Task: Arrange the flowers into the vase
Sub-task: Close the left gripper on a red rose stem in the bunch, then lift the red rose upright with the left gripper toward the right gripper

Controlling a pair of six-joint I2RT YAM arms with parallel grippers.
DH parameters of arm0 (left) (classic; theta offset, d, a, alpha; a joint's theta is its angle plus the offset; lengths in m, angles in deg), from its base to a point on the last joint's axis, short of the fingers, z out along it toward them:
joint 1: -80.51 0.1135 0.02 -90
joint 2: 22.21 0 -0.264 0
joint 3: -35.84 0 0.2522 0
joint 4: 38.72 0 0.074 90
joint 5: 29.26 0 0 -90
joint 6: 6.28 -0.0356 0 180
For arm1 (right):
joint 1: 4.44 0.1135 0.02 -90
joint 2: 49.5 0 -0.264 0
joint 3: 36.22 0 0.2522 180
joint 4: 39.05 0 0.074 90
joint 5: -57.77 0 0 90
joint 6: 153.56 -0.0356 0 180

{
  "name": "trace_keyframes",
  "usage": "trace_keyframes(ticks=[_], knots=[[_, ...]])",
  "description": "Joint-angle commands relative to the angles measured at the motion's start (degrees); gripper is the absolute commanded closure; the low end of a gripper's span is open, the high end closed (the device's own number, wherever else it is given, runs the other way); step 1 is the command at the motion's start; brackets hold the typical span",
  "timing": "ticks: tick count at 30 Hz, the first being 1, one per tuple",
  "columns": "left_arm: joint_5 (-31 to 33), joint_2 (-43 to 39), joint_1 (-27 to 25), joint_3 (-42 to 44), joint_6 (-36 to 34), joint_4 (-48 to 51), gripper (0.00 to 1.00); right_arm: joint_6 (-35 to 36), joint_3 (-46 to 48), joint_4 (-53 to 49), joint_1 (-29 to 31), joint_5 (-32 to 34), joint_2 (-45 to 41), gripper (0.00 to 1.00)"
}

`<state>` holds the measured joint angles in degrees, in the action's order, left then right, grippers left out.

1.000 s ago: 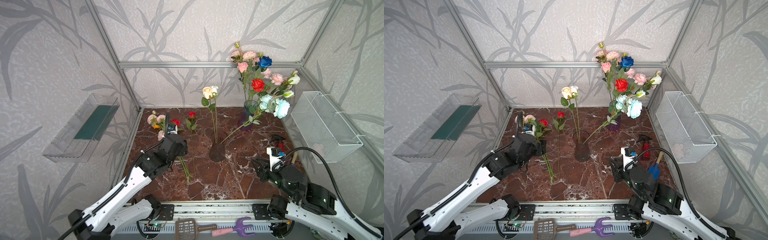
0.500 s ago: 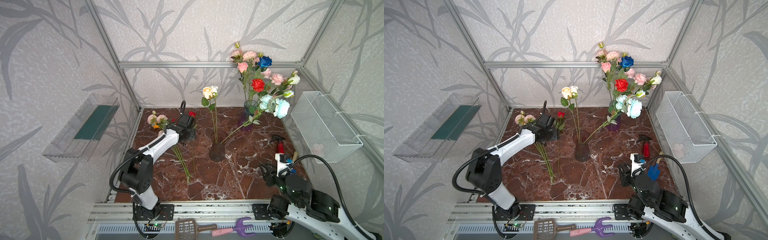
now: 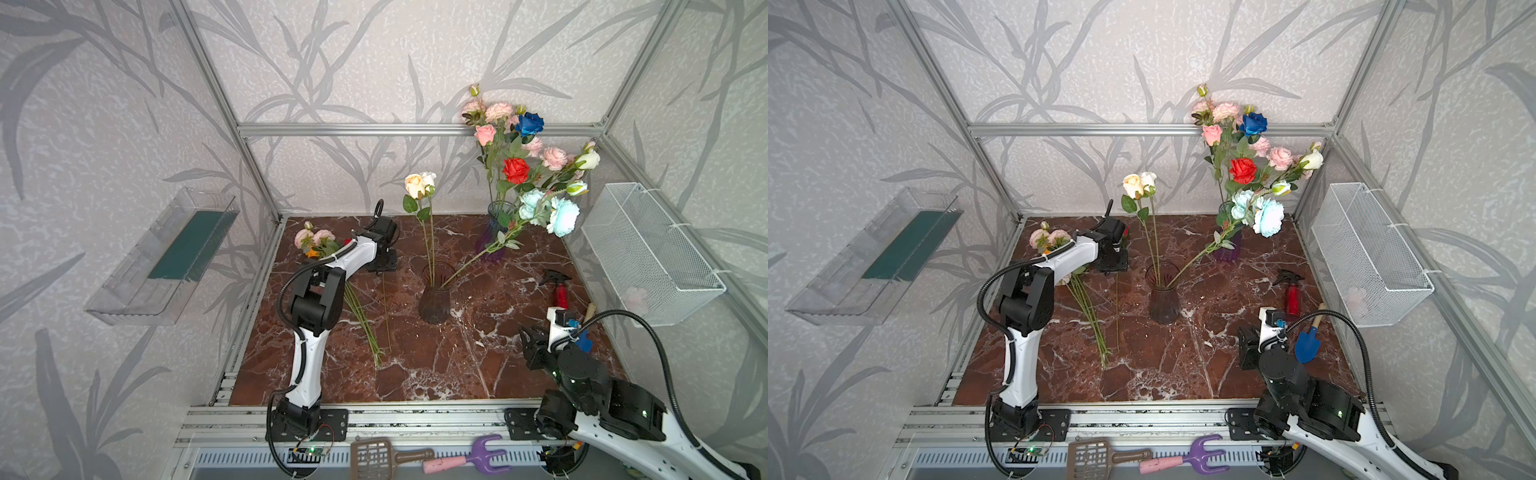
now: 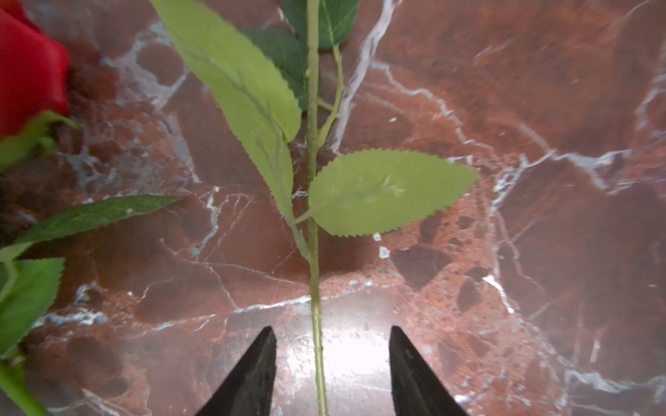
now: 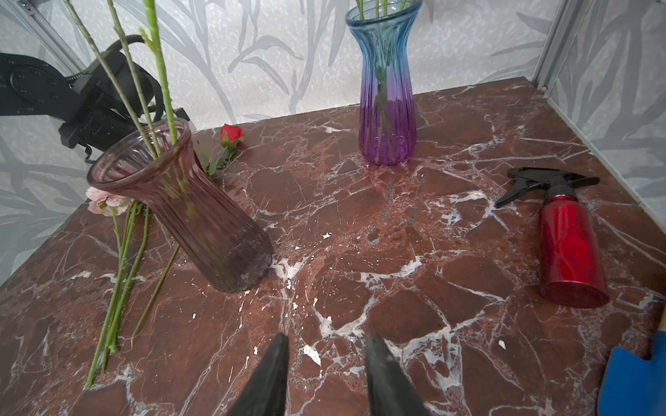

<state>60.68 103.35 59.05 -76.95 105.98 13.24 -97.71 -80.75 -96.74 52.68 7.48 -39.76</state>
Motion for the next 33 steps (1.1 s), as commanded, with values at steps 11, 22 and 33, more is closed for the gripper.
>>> trace_keyframes(ticks=[11,22,33], knots=[[-0.53,3.29,1.41,-2.83,-3.45,3.44,0.83,-6.94,1.58,-0.70,0.10,3.09,-3.08,0.64],[-3.37,1.63,2.47,-0.31,-5.36,1.01,0.96,-7.16,-1.32,-1.41,0.09,-1.39,-1.80,0.66],[-1.40,-16.50,2.55,9.05,-4.39,-2.42,1.00,-5.99,-3.11,3.83,0.12,-7.44,3.43,0.68]])
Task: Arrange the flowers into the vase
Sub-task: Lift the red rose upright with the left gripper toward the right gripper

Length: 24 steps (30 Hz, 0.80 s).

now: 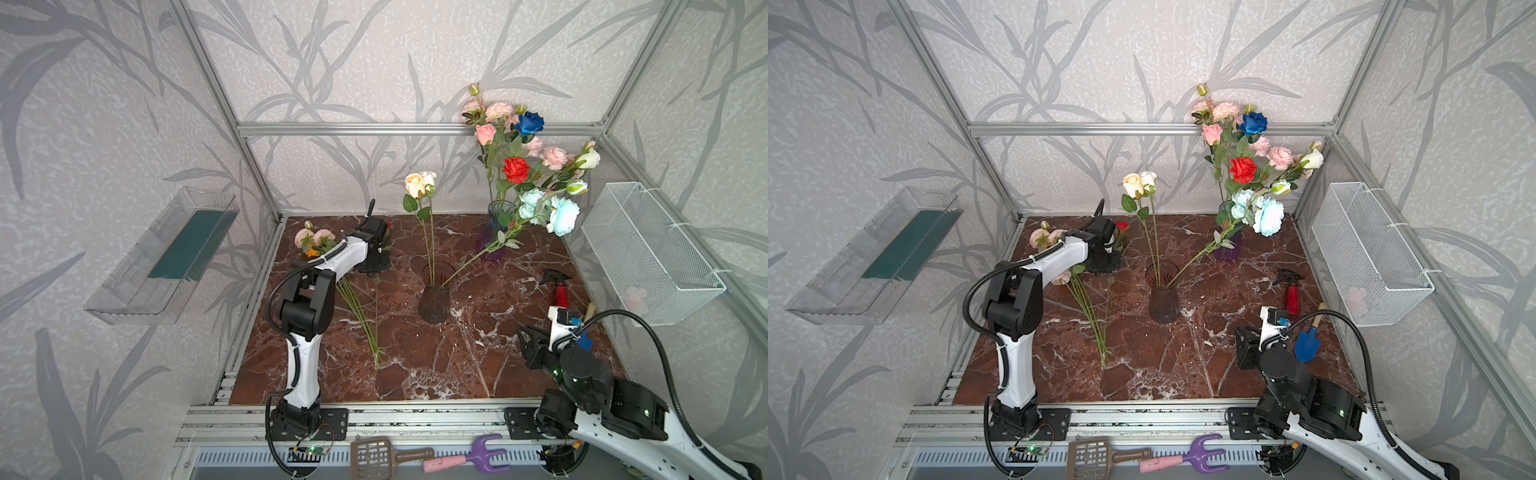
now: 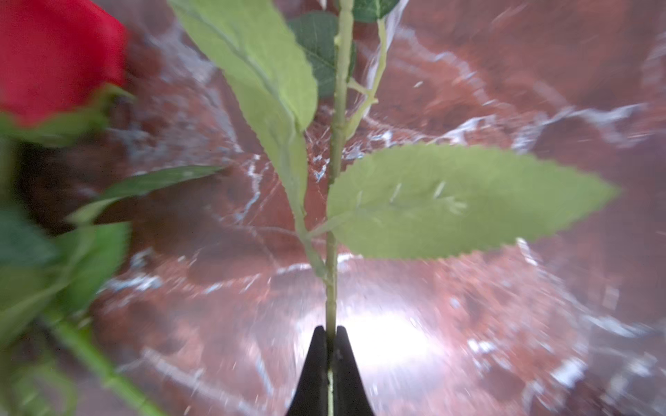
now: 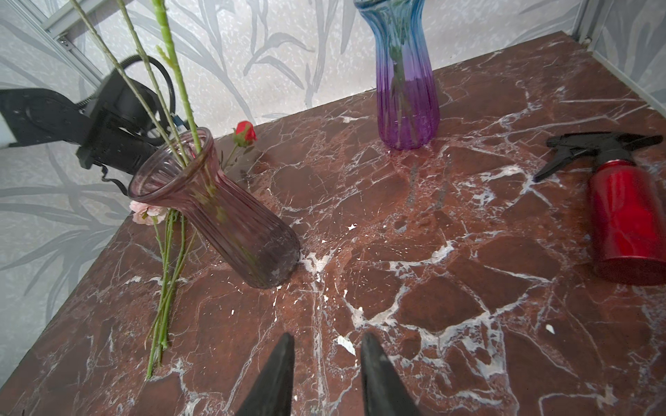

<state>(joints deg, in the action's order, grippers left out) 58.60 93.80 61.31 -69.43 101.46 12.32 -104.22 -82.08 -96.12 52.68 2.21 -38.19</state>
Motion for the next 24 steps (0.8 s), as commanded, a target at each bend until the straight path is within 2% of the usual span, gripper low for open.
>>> trace_keyframes(ticks=[1,6,13,19,24], knots=[[0.43,-9.26,0.35,3.33,0.64,-2.46,1.00,0.87,-2.19,3.95,0.10,-3.07,2.96,0.68],[-2.72,-21.39,0.39,13.44,2.79,-10.79,1.00,3.06,-5.28,7.74,0.10,-7.92,8.31,0.68],[-7.55,-42.49,0.39,34.03,7.10,-36.17,1.00,7.96,-12.47,14.35,0.11,-15.85,16.36,0.68],[-14.46,-54.61,0.22,37.58,7.89,-42.88,1.00,11.97,-19.62,20.99,0.84,-24.73,27.79,0.68],[-23.27,-61.21,-0.46,37.95,7.13,-46.07,1.00,18.24,-26.90,24.65,5.96,-23.17,37.25,0.65]])
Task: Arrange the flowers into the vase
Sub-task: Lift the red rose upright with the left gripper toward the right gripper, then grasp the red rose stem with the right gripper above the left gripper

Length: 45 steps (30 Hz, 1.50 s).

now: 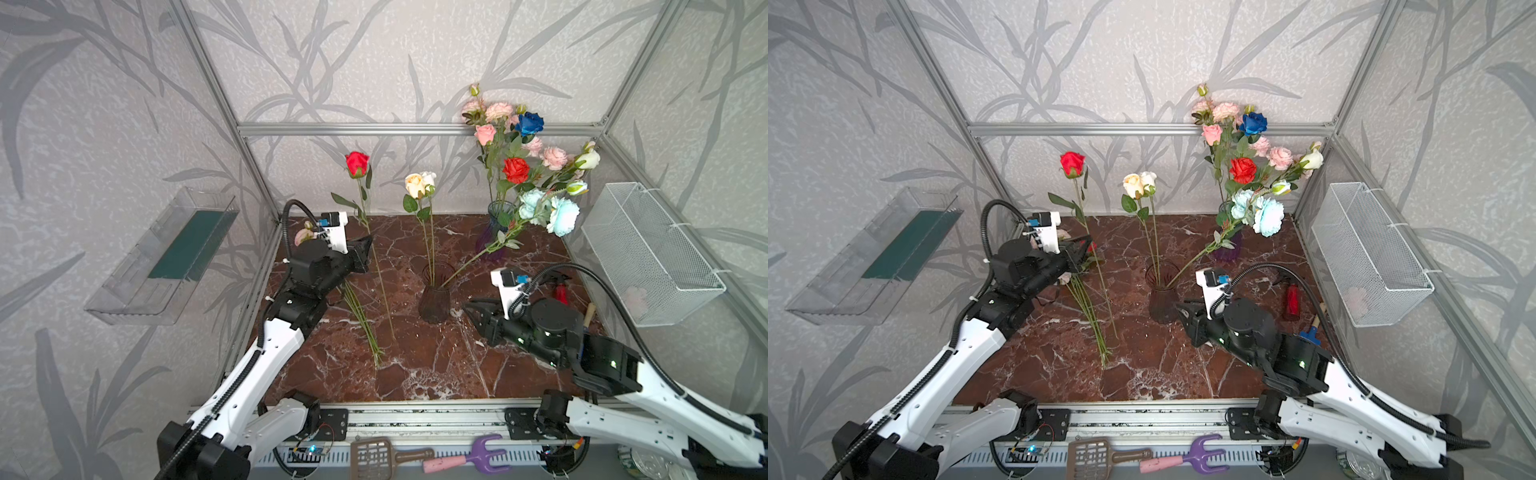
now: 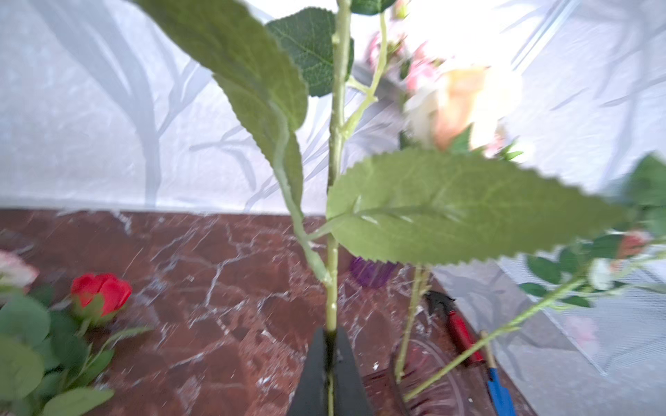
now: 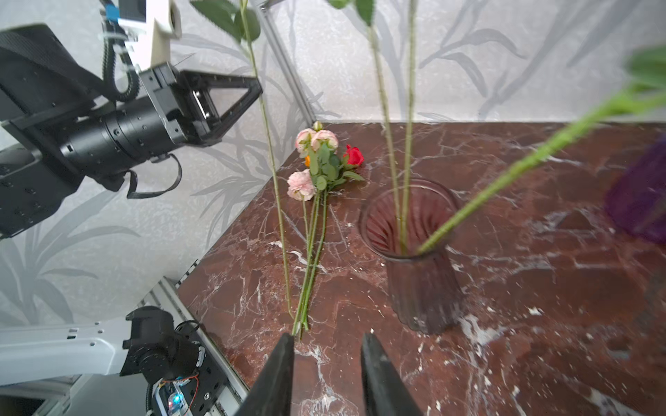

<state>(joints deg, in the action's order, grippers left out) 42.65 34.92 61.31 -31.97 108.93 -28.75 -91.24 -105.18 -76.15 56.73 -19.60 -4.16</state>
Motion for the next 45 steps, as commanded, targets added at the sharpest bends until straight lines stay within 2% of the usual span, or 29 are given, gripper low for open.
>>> trace_keyframes(ticks=[1,9,14,20,27,34,40,41,43,45], knots=[[-10.02,-3.17,-0.62,0.36,-1.13,-5.13,1.00,6.66,-5.67,5.26,2.50,-1.41,5.31,0.64],[-20.83,-8.74,-1.90,1.34,-0.55,-8.43,1.00,15.80,-21.34,5.81,3.17,-2.81,21.41,0.55],[-22.49,-9.94,-2.25,1.85,1.11,-10.34,1.00,18.01,-27.23,7.19,3.26,-4.79,27.20,0.53],[-23.68,-9.46,-2.24,2.25,3.10,-12.29,1.00,18.10,-27.98,10.24,3.29,-5.06,30.20,0.55],[-24.55,-9.05,-2.25,2.82,4.94,-14.68,1.00,18.57,-30.21,9.97,3.30,-5.03,32.84,0.65],[-24.57,-9.51,-2.29,3.09,4.84,-15.10,1.00,17.93,-30.60,11.57,3.26,-3.07,34.56,0.86],[-24.33,-9.79,-2.24,4.50,5.74,-17.95,0.99,17.61,-29.00,14.91,3.29,-1.56,33.86,0.98],[-23.96,-9.95,-2.24,4.88,6.13,-18.72,0.94,17.57,-28.84,15.21,3.30,-1.41,33.80,0.99],[-22.63,-10.40,-2.18,5.73,6.60,-20.03,0.65,17.57,-28.48,15.47,3.25,-1.50,33.61,1.00],[-20.58,-11.04,-2.16,6.65,6.39,-20.40,0.43,17.74,-28.18,15.80,3.27,-1.10,33.43,1.00]])
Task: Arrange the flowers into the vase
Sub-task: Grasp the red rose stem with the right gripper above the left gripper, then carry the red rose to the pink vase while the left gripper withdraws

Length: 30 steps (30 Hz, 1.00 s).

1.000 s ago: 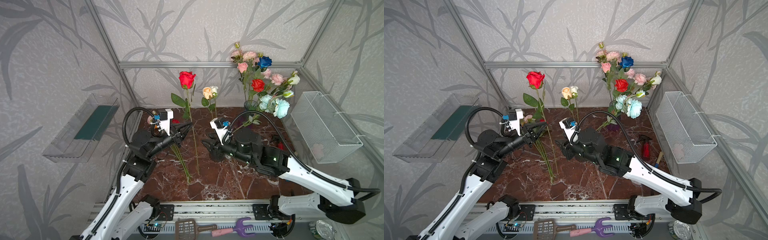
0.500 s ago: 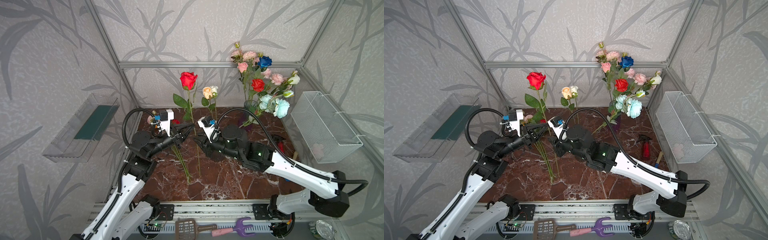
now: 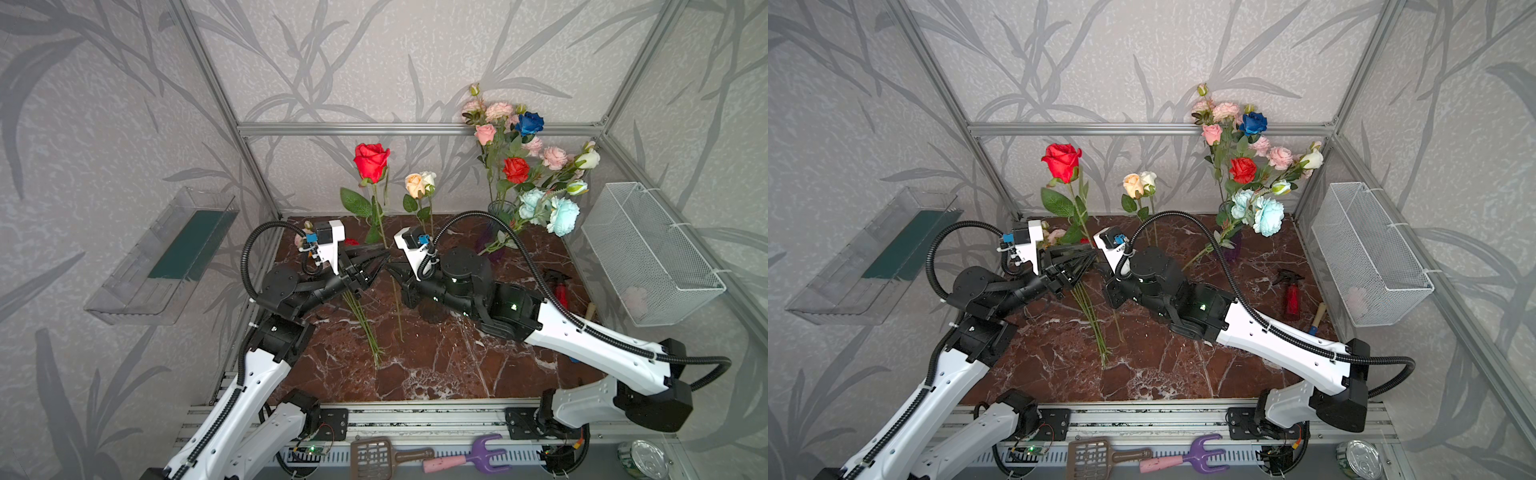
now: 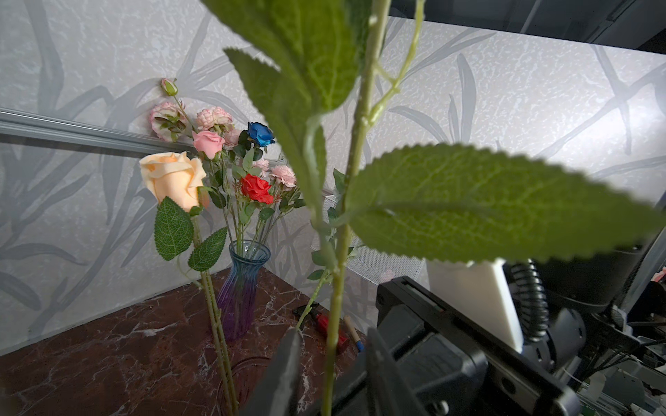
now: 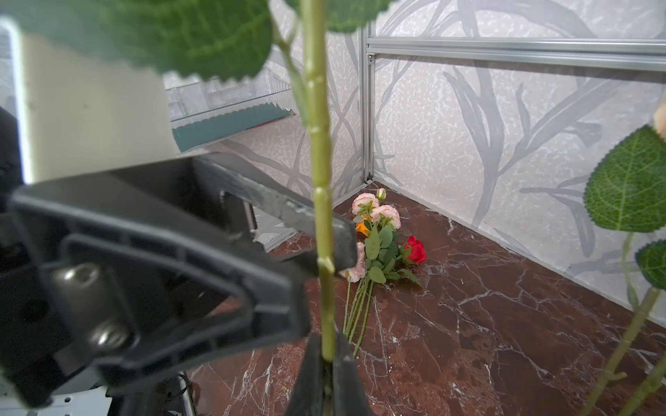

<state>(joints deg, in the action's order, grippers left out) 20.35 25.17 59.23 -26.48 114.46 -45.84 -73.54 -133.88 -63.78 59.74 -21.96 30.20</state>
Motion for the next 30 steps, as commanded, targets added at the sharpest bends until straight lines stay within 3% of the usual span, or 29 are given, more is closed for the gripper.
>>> trace_keyframes(ticks=[1,5,12,14,19,25,30], knots=[[3.12,-1.72,0.01,1.47,0.55,-3.09,0.36,0.40,0.80,3.78,0.24,1.87,-1.10,1.00],[12.86,-4.67,0.42,3.64,-1.18,-1.78,0.31,3.05,1.22,5.25,0.27,5.72,-2.87,1.00],[46.38,-11.70,1.85,7.63,-2.05,7.00,0.31,14.84,0.42,12.92,-0.09,17.51,-6.76,1.00],[51.21,-11.89,2.84,7.66,-0.71,9.38,0.31,19.09,0.61,17.28,-0.80,19.97,-7.62,1.00],[47.79,-10.20,5.29,7.62,2.00,8.72,0.32,20.59,0.21,20.84,-7.21,21.99,-7.90,1.00],[45.34,-8.93,7.69,7.61,4.60,8.58,0.32,14.77,3.60,19.72,-13.64,20.52,-8.33,1.00],[42.74,-7.80,9.59,7.43,6.45,8.41,0.32,9.58,9.85,20.37,-15.23,20.41,-8.33,1.00]])
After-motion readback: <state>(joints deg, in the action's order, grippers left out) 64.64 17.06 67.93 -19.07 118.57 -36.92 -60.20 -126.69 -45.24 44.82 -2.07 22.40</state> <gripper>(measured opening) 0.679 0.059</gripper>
